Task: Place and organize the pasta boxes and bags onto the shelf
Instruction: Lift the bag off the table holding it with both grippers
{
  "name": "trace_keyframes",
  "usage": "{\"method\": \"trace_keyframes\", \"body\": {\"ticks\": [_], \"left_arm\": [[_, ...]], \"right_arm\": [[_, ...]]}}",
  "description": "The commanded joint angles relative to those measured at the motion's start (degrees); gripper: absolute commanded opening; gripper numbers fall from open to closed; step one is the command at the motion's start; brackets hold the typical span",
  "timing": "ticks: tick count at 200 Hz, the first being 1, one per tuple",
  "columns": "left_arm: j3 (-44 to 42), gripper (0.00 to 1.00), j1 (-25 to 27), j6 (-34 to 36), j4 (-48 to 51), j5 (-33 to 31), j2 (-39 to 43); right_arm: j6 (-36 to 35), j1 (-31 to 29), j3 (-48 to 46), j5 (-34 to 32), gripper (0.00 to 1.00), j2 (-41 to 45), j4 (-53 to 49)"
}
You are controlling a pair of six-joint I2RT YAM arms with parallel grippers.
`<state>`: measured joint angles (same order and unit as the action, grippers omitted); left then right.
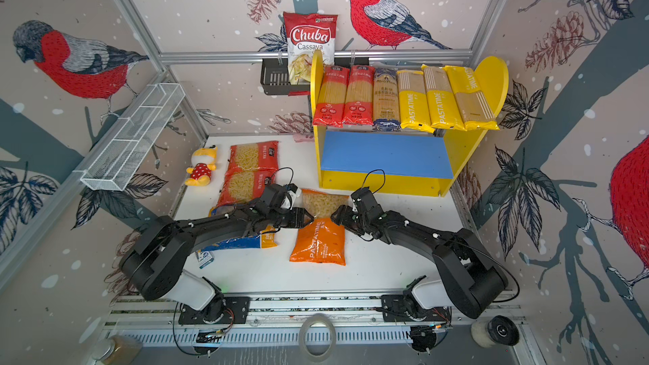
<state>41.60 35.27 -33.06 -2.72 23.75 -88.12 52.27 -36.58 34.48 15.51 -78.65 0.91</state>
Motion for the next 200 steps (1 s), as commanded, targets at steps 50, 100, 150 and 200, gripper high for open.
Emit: {"method": "trace_keyframes", "body": {"ticks": [50,100,150,200], "left_arm": [[-4.7,0.61,-0.3,1.5,2.7,4.1,3.0],[-1.1,0.60,-2.3,3.6,6.4,2.1,5.2],[-2.0,0.61,-2.7,2.9,5.4,4.2,4.6],[-4.4,0.63,0.3,-1.7,-1.5,7.1,1.9]], "right_arm": [[-0.1,-0.3,-4.4,0.6,0.70,5.2,1.6],[0.4,-4.6,-3.5,-7.1,0.72,10.0,-3.0],[1.4,-6.3,-5.2,-6.8,0.72,8.9,-1.2],[0.6,-5.0,-7.9,-4.5,0.74,7.1,3.2]]}}
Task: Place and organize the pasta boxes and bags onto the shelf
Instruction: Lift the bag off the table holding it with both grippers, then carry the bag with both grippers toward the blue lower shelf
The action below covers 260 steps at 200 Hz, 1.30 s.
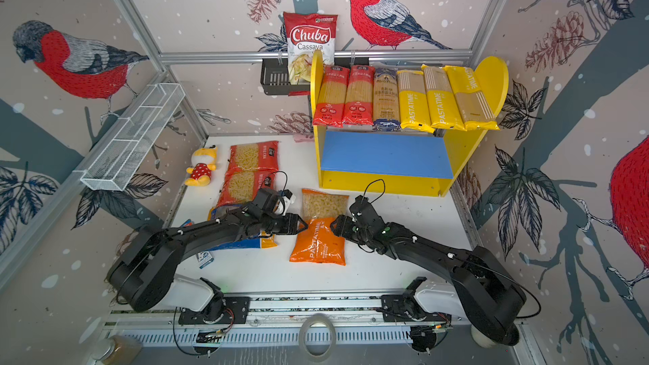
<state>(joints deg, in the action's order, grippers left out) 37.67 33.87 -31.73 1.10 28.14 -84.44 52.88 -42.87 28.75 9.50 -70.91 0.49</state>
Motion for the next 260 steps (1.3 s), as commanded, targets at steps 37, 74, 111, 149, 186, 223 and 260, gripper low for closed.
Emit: {"method": "trace_keyframes", "body": {"ticks": [37,74,111,149,186,223,260], "left_arm": [[-2.0,0.64,3.0,-6.4,-10.8,2.9,-4.2],[-0.8,0.62,3.0,-5.3,-9.8,0.1,-5.5],[-0.4,0.70,0.4,-3.1,-5.4,-3.1,-4.3],[-0.2,0.75,1.6,-6.6,-10.9,-0.2,-8.4],[0.1,0.66,5.4,-8.1,-14.5,1.5,-11.8],[-0.4,0.50,5.0,-8.1,-16.6,0.7,-8.6],[-0.4,0.25,5.0,-8.8,-20.3,1.5,-6.2]], "right_arm": [[-1.0,4.7,-7.2,6.4,0.75,-0.6,13.3],[-1.8,4.9,-9.1,9.7,0.66,-3.3,20.2],[-3.6,4.5,-8.5,13.4,0.54,-4.2,22.3],[-4.6,6.2,-8.0,13.6,0.64,-6.2,22.2],[-4.2,3.9,-7.4,15.4,0.46,-11.6,26.9],[-3.8,4.6,-9.4,15.7,0.30,-8.6,31.1],[-5.1,5.9,-10.3,16.8,0.25,-2.8,31.8]]}}
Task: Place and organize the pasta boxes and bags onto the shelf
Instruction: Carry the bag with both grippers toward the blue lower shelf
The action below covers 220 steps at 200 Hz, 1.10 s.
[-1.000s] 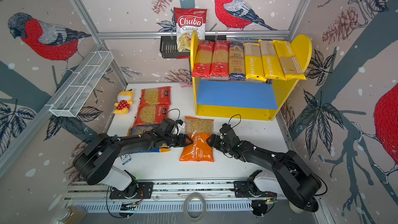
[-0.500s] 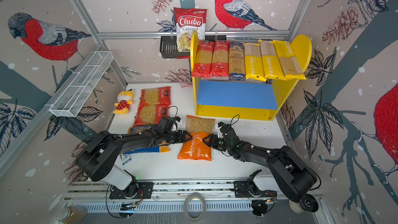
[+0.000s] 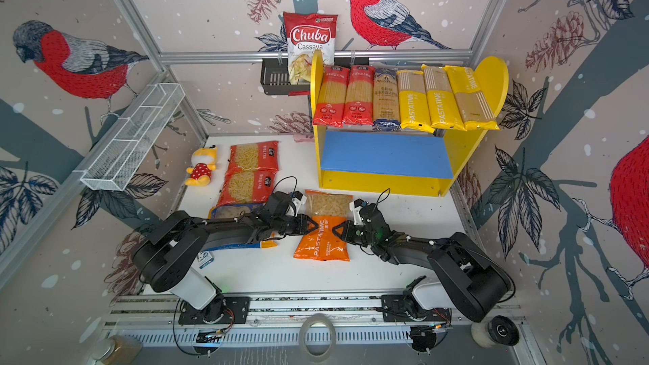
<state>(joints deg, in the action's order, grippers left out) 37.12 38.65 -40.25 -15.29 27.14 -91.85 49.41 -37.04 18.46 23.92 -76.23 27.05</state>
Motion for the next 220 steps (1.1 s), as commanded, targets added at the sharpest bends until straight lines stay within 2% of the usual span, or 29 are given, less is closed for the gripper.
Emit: {"method": "trace_keyframes", "body": {"ticks": [1,20,68,107,151,220], "left_arm": [[0.2,0.24,0.2,-0.3,-3.9,2.6,1.2],[0.4,0.17,0.2,-0.6,-4.9,3.0,2.2],[2.0,0.07,0.2,-0.3,-4.9,4.1,6.6],[5.6,0.05,0.2,5.4,0.7,4.7,10.0],[10.2,0.04,0.7,8.1,2.8,5.9,12.3],[20.6,0.02,0.9,16.5,2.9,2.4,10.5]], "right_arm": [[-1.7,0.0,-0.1,2.4,0.25,2.6,5.3],[-2.3,0.1,-0.6,2.8,0.20,4.2,5.6],[-5.3,0.6,-1.3,2.0,0.10,12.5,4.0],[-7.4,2.2,-1.0,0.5,0.09,20.9,-0.3],[-10.1,5.2,1.9,-1.8,0.08,29.3,-7.2],[-19.8,10.2,9.7,-5.0,0.06,31.5,-9.6]]}}
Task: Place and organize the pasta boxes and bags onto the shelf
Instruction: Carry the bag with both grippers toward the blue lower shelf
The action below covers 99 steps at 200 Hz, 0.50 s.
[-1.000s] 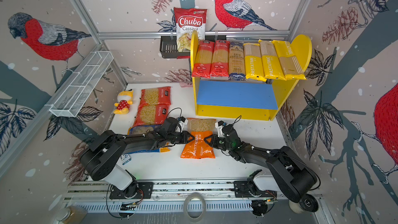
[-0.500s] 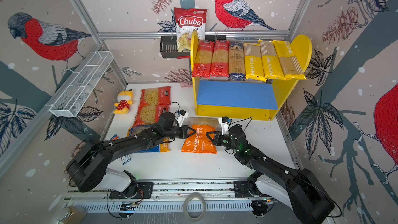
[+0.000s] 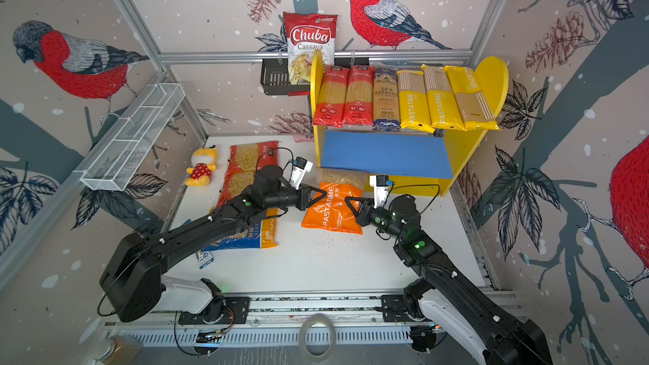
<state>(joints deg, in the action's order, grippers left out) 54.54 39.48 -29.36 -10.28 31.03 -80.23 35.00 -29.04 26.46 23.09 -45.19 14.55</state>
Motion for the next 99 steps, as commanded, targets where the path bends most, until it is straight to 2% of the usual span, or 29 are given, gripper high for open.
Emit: {"method": "trace_keyframes", "body": {"ticks": [1,49,99], "left_arm": [[3.7,0.01,0.1,5.8,-2.0,-1.6,-1.3],[13.1,0.00,0.1,14.1,-3.9,-9.2,-9.4],[17.4,0.00,0.1,21.1,-11.1,-17.6,-16.5]], "right_arm": [[-5.5,2.6,1.8,-4.2,0.06,0.5,3.2],[-5.4,10.8,3.8,-4.7,0.03,-8.4,17.2],[-7.7,12.6,9.3,-6.3,0.03,-19.0,22.4]]}}
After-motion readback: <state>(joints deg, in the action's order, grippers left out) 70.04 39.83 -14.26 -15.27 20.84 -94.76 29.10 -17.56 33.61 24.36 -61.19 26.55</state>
